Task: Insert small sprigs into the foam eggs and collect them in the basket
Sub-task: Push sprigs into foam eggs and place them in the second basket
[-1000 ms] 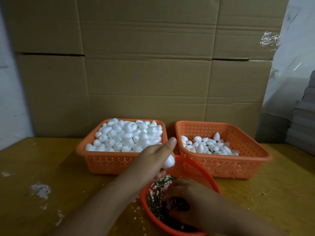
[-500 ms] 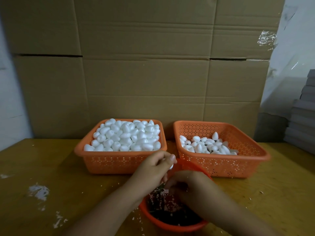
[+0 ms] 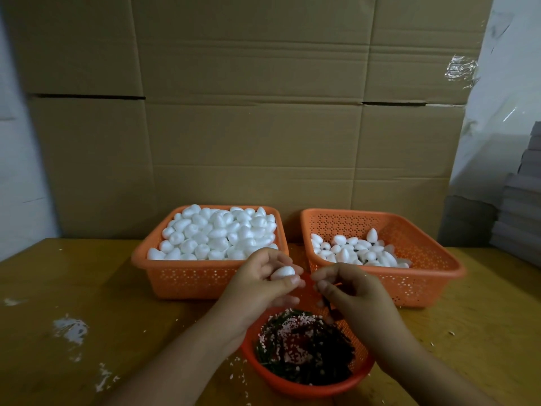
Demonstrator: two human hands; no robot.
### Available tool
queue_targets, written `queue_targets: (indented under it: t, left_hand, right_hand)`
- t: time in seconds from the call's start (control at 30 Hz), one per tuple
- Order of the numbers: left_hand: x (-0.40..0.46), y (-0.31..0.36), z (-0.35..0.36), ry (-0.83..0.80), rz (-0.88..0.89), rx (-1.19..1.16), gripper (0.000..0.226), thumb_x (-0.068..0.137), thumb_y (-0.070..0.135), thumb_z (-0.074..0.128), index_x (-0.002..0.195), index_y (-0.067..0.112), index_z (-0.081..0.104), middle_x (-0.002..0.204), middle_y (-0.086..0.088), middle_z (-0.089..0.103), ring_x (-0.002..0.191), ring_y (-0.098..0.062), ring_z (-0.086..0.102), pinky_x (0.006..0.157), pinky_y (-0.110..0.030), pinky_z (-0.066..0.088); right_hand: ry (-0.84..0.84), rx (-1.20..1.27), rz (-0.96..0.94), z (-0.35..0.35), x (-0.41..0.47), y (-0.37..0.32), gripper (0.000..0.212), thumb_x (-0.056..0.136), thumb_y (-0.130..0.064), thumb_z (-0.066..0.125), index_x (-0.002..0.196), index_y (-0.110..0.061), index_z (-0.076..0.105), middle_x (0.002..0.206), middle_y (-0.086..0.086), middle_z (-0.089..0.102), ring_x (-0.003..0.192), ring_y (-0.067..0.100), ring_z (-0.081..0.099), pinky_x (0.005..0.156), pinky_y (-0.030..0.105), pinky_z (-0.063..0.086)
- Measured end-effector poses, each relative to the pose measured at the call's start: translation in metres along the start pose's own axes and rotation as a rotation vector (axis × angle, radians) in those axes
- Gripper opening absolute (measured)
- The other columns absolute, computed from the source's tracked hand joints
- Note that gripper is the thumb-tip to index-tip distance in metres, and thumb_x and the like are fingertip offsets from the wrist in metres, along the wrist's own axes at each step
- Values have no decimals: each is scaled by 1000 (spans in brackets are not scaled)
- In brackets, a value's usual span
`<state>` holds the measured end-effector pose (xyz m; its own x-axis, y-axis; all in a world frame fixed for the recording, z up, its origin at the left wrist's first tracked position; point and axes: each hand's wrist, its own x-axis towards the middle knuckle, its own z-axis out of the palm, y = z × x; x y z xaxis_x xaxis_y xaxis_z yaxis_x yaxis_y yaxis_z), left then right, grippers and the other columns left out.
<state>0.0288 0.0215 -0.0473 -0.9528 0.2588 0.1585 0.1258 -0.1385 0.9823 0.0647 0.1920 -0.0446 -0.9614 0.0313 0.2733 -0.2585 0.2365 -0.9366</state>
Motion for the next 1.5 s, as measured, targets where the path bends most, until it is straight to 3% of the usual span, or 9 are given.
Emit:
queue_targets:
  t: [0.1,0.23,0.4,0.63,0.8,1.0,1.1,1.23,1.5]
  left_hand:
    - [1,-1,2,-4,11,13,14,98,22,57,107,19,66,93,-4,76,80,-22,74,64,-26,57]
    - [4,-3,3,15,-8,44,34,101,39,45,96,13,66,67,-4,68,51,-14,61,49,-22,49]
    - [4,-3,2,11,19,47,50,80,59,57,99,13,62,63,1,63,46,-10,50,45,-20,42]
    - [4,-6,-2,-66,44,39,26,92,20,65,115,20,53,105,1,75,86,-18,74,64,-23,54]
    - [2,-5,2,-44,71,59,35,81,40,67,106,16,62,98,0,76,81,-16,73,63,-23,55]
    - [4,-8,1,20,110,158,18,82,47,66,89,31,72,70,4,64,58,-7,57,57,-21,48]
    - [3,-8,0,6,101,135,8,92,30,64,96,30,71,84,-8,70,64,-10,60,58,-22,49]
    - [1,-6,0,-19,89,100,14,96,15,60,107,20,67,93,-2,74,75,-10,69,60,-20,51]
    - [1,-10,2,-31,107,146,18,90,12,68,104,22,66,103,7,74,95,-12,71,65,-21,54]
  right_hand:
    - [-11,-78,-15,0,0,1,17,92,-2,60,87,-15,70,67,0,67,54,9,60,50,22,50]
    - [-40,-151,-24,1,1,2,18,92,-7,62,86,-21,70,63,-1,68,52,13,56,51,26,48]
    - [-62,-162,-25,1,2,3,19,92,-5,62,85,-21,70,63,-1,67,54,4,58,56,21,47]
    - [-114,-171,-72,-1,2,3,16,88,1,65,87,-14,71,77,5,71,62,11,63,61,22,52]
    - [-151,-185,-77,-1,3,4,17,88,0,65,89,-15,70,80,2,72,64,6,64,62,20,51]
    - [-173,-174,-75,0,3,5,24,90,2,62,93,-21,68,72,-1,69,64,8,63,63,22,54]
    - [-174,-182,-91,-1,3,6,29,90,2,61,98,-24,69,75,0,70,66,14,65,65,25,55]
    - [-157,-182,-108,-2,4,8,30,90,4,60,102,-22,69,79,5,71,68,21,66,65,29,55]
    - [-88,-95,-150,-3,3,7,35,89,5,60,103,-25,71,72,3,68,66,16,64,64,24,53]
